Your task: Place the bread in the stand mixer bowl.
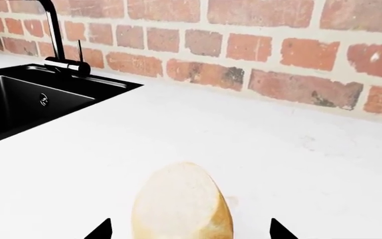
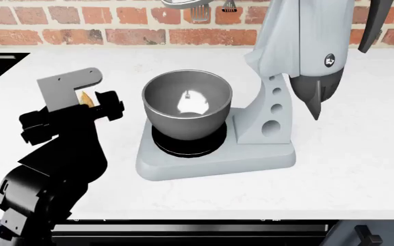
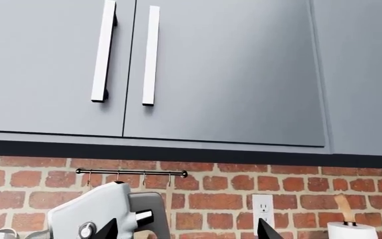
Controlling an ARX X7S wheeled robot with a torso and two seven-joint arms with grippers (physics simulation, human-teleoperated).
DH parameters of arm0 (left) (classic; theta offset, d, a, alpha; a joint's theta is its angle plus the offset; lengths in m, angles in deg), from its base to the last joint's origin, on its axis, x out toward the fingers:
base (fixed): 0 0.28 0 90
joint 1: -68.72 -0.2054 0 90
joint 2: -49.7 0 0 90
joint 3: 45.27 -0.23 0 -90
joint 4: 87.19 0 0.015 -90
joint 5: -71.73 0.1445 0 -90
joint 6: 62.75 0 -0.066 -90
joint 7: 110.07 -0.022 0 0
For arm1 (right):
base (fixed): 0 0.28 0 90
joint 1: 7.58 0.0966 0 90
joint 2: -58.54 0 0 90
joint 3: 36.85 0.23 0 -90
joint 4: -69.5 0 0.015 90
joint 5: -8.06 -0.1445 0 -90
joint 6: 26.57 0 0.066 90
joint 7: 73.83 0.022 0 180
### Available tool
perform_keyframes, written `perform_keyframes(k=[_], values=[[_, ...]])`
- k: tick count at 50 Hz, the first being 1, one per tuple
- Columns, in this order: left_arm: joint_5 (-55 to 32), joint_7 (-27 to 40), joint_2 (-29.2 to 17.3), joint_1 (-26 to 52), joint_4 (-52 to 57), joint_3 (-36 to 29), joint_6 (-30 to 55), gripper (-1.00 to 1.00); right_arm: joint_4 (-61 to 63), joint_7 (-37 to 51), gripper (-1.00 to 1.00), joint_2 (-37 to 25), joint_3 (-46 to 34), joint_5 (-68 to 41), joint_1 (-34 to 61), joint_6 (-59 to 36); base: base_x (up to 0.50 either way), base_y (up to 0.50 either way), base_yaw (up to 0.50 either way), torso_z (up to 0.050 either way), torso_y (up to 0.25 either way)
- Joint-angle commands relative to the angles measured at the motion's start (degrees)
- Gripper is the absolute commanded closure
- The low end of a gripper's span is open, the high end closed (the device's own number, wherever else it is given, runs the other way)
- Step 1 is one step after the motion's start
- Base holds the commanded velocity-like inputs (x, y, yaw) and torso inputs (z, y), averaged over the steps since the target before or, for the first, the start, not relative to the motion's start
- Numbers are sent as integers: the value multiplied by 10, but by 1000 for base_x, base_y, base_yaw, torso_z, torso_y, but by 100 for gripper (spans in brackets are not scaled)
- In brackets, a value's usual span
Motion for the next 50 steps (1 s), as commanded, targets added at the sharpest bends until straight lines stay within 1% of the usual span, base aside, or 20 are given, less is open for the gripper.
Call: perform_keyframes(k=[1, 7, 17, 27, 36, 42, 47, 48, 50], values=[[4, 7, 1, -9, -6, 4, -8, -100, 2, 0, -100, -2, 4, -2, -4, 1, 0, 0, 0, 0, 0], [9, 7, 2, -11, -18, 5, -16, -100, 0, 4, -100, 3, 16, -3, -13, -6, 0, 0, 0, 0, 0], [24, -44, 15, 6, -94, -11, -53, -100, 3, 4, -100, 9, 17, 1, -22, -8, 0, 0, 0, 0, 0], [42, -57, 20, 20, -144, -13, -81, -100, 4, 7, -100, 18, 33, -1, -36, -17, 0, 0, 0, 0, 0], [46, -52, 17, 22, -149, -9, -87, -100, 5, 8, -100, 21, 42, -3, -44, -20, 0, 0, 0, 0, 0], [51, -62, 22, 27, -166, -14, -96, -100, 5, 4, -100, 18, 41, -2, -44, -18, 0, 0, 0, 0, 0], [50, -66, 20, 26, -158, -18, -96, -100, 7, 4, -100, 21, 42, -1, -48, -18, 0, 0, 0, 0, 0], [50, -66, 20, 24, -154, -18, -96, 100, 7, 6, -100, 22, 45, -1, -50, -19, 0, 0, 0, 0, 0], [49, -69, 19, 22, -147, -21, -95, 100, 7, 6, -100, 23, 47, -1, -52, -20, 0, 0, 0, 0, 0]])
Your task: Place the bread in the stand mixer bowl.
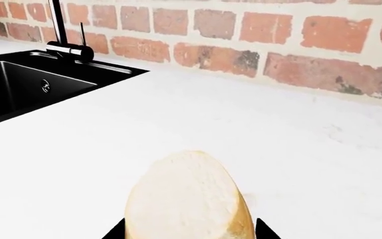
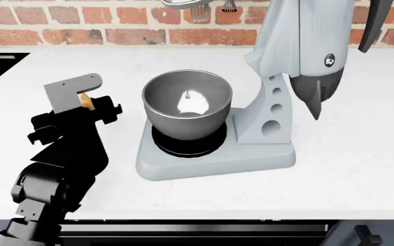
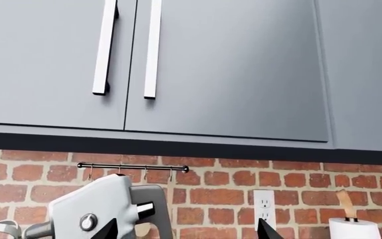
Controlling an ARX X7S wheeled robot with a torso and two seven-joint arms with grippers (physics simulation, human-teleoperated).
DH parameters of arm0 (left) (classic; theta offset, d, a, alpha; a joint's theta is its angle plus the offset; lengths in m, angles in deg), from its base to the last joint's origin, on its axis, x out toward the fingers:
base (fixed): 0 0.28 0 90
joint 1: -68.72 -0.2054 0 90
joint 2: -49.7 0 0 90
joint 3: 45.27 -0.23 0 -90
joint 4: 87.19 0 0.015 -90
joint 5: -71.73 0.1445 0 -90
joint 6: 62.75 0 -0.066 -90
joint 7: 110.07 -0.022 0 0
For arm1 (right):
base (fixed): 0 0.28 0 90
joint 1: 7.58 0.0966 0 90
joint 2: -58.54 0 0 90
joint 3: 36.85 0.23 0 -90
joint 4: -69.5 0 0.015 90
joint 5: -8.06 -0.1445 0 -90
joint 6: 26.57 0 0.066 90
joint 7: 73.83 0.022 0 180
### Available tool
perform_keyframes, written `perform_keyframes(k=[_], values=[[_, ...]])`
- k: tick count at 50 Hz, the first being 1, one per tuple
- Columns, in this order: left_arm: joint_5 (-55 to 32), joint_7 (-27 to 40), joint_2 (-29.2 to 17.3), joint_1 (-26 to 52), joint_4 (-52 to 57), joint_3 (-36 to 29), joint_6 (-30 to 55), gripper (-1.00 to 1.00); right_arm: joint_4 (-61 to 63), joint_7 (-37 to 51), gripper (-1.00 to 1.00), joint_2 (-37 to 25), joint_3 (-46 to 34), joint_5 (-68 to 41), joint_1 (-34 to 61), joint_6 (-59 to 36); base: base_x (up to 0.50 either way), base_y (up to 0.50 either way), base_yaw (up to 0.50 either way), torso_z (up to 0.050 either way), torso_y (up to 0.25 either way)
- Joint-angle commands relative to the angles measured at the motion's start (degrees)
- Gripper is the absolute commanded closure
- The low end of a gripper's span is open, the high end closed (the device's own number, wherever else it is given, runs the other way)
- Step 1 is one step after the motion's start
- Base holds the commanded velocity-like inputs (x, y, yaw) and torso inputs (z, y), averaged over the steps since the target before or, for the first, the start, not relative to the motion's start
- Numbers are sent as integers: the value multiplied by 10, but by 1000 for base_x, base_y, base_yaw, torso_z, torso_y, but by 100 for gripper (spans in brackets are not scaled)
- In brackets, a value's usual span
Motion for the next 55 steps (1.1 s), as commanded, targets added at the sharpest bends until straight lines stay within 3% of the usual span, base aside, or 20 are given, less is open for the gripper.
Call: perform_keyframes(k=[1, 15, 20, 23, 42, 48, 55], values=[[3, -10, -1, -1, 3, -8, -7, 100, 2, 0, -100, 3, 7, 0, -8, -1, 0, 0, 0, 0, 0], [-5, -9, -9, -7, 33, -9, 4, 100, 3, -4, -100, -1, 8, 2, -12, 2, 0, 0, 0, 0, 0], [-32, -2, -37, -19, 129, -1, 32, 100, 0, 8, -100, 12, 35, -8, -29, -15, 0, 0, 0, 0, 0], [-49, -32, -59, 1, 166, -16, 62, 100, 2, 13, -100, 13, 45, -16, -34, -16, 0, 0, 0, 0, 0], [-49, -31, -133, 65, 252, -24, 130, 100, 4, 7, -100, 15, 49, -11, -45, -10, 0, 0, 0, 0, 0], [-83, -71, -145, 98, 290, -43, 173, 100, 3, 7, -100, 16, 53, -9, -49, -12, 0, 0, 0, 0, 2], [-143, -111, -143, 115, 319, -20, 177, 100, 1, 11, -100, 28, 72, -14, -62, -22, 0, 0, 0, 0, 0]])
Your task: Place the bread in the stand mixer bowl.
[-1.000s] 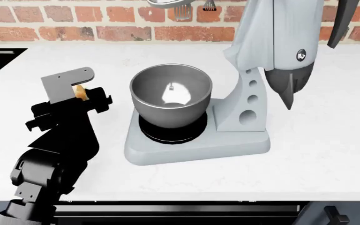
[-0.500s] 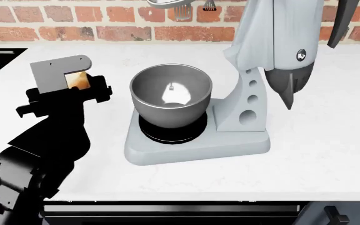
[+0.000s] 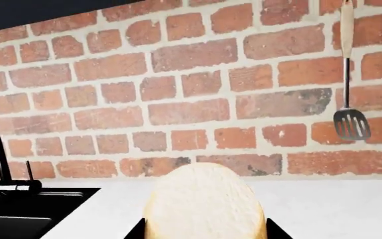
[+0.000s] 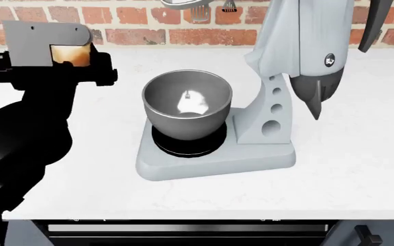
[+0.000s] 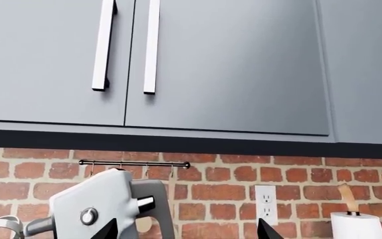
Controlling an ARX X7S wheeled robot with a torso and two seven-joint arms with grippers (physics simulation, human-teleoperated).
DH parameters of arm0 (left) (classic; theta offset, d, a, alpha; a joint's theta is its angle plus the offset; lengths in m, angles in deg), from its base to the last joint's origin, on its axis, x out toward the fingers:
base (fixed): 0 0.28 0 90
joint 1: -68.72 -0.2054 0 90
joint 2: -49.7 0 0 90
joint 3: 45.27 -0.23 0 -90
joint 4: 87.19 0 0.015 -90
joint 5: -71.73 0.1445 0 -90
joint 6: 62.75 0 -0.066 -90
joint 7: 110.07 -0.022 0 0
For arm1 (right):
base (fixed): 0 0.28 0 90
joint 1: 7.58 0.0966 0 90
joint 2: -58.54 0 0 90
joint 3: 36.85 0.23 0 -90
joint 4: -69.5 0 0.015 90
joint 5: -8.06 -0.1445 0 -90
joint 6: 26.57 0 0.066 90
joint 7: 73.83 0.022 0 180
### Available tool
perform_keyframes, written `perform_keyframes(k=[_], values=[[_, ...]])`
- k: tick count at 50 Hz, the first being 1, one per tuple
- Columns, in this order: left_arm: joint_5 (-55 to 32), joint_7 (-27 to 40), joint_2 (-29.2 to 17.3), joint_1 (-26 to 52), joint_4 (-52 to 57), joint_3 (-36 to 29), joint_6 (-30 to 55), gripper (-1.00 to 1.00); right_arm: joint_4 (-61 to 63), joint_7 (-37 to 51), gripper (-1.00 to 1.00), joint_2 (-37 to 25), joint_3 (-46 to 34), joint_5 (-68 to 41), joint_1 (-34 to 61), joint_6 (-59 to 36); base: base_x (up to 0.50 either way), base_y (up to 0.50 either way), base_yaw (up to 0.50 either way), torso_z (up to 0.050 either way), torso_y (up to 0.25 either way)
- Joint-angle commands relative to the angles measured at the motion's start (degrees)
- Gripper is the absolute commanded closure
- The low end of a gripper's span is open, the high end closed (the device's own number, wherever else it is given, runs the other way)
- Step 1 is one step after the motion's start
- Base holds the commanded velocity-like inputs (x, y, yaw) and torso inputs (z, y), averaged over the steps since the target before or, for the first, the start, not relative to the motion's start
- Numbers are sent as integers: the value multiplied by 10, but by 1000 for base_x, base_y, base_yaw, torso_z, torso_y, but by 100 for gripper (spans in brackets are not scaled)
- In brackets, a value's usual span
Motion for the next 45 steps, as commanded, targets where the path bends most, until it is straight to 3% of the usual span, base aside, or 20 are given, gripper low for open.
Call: perform_keyframes(k=[1, 4, 10, 11, 18, 23, 45], values=[[-73, -45, -10, 36, 48, 15, 24, 100, -1, 4, -100, 13, 20, -3, -17, -10, 0, 0, 0, 0, 0], [-99, -79, -5, 35, 50, 27, 8, 100, 0, 4, -100, 16, 23, -3, -21, -12, 0, 0, 0, 0, 0], [-99, -87, -10, 57, 49, 18, 21, 100, 1, 5, -100, 22, 30, -2, -31, -17, 0, 0, 0, 0, 0], [-152, -76, -4, 57, 45, 46, 39, 100, 1, 4, -100, 23, 30, -1, -31, -18, 0, 0, 0, 0, 0], [-216, -77, -13, 47, 64, 73, 60, 100, 3, 4, -100, 24, 36, -3, -37, -18, 0, 0, 0, 0, 0], [-232, -118, -17, 44, 71, 75, 51, 100, 3, 2, -100, 25, 39, -1, -41, -19, 0, 0, 0, 0, 0], [-254, -165, -12, 39, 73, 73, 38, 100, 8, 1, -100, 35, 60, -1, -63, -25, 0, 0, 0, 0, 0]])
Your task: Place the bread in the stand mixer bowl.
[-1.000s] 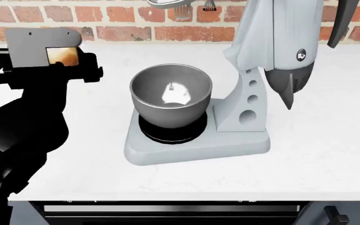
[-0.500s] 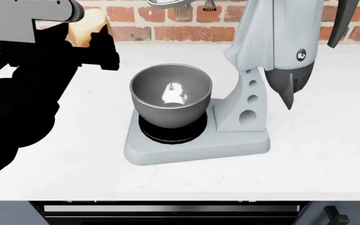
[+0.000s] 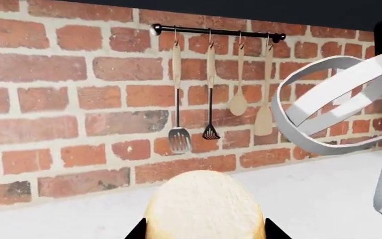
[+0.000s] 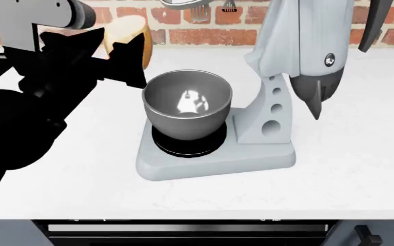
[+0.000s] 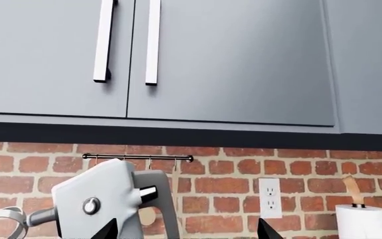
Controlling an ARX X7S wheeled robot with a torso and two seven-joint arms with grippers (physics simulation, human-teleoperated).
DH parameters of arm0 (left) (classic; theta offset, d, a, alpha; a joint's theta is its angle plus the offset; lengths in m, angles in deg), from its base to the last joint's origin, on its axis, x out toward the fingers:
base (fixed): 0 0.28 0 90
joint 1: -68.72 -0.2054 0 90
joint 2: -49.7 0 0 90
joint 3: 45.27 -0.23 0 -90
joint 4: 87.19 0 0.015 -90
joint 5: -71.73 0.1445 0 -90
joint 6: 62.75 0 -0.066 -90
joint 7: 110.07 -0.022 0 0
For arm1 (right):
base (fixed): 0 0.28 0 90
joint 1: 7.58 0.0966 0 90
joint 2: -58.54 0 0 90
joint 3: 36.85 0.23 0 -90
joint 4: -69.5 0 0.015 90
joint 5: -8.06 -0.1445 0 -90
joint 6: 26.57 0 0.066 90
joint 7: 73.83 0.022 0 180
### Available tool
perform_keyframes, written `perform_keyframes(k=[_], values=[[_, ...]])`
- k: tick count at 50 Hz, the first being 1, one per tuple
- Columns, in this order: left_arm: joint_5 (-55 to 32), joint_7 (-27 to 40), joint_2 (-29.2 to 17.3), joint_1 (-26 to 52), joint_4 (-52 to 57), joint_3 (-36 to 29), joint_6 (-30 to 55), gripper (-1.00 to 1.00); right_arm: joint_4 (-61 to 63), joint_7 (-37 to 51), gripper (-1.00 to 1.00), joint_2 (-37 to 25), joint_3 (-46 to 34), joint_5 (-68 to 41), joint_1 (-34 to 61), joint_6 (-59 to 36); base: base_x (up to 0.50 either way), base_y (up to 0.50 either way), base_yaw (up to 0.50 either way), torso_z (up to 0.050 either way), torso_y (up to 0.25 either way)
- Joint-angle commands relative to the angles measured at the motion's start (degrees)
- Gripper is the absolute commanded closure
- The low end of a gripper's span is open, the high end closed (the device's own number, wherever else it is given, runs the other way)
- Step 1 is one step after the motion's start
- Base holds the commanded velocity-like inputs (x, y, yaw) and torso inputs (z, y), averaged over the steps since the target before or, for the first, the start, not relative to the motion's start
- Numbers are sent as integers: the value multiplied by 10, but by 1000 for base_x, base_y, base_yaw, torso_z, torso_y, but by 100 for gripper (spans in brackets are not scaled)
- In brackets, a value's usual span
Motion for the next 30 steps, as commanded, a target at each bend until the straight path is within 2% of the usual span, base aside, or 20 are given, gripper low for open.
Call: perform_keyframes(k=[1, 3, 30], values=[[-22, -18, 7, 4, -2, 5, -10, 100, 2, -1, -100, 6, 11, 1, -12, -5, 0, 0, 0, 0, 0], [-42, -17, 11, 4, -3, 11, -7, 100, 2, 0, -100, 9, 16, -1, -16, -9, 0, 0, 0, 0, 0], [-34, -35, 16, 9, 15, -13, -8, 100, 3, -7, -100, 9, 29, 4, -33, -8, 0, 0, 0, 0, 0]])
